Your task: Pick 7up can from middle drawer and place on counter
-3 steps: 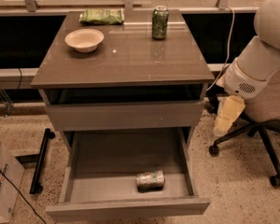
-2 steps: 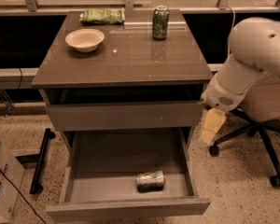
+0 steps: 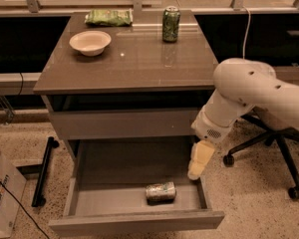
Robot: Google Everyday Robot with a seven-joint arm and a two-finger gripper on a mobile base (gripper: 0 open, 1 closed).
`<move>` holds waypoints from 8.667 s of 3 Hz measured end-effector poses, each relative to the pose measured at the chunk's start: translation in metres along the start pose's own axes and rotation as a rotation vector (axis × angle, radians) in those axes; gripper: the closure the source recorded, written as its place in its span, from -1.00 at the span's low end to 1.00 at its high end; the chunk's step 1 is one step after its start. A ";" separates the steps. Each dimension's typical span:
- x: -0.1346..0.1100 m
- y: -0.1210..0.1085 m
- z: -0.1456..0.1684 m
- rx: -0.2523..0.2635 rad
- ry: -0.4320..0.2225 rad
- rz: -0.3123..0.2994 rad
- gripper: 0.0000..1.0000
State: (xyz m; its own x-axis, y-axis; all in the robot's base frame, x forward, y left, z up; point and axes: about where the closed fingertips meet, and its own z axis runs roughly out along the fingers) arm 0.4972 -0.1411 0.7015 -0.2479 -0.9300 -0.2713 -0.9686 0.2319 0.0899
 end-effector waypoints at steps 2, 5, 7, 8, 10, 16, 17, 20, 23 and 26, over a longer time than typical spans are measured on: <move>-0.016 0.014 0.098 -0.110 -0.132 0.066 -1.00; -0.014 -0.012 0.182 -0.161 -0.219 0.143 -1.00; -0.002 -0.031 0.272 -0.163 -0.186 0.202 -1.00; 0.003 -0.042 0.301 -0.164 -0.171 0.232 -1.00; 0.017 -0.042 0.336 -0.187 -0.102 0.272 -0.63; -0.020 -0.043 0.103 -0.179 -0.533 0.018 1.00; -0.039 -0.049 -0.001 -0.131 -0.673 -0.245 1.00; -0.053 -0.067 -0.082 -0.042 -0.758 -0.408 1.00; -0.114 -0.070 -0.159 0.123 -0.974 -0.566 1.00; -0.136 -0.163 -0.171 0.404 -1.081 -0.273 1.00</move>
Offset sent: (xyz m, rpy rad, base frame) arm -0.0103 0.0677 -0.1382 0.2399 0.1304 -0.0782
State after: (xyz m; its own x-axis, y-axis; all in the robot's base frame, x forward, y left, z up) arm 0.6923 -0.1008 0.8881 0.2668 -0.2847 -0.9207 -0.8804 0.3165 -0.3530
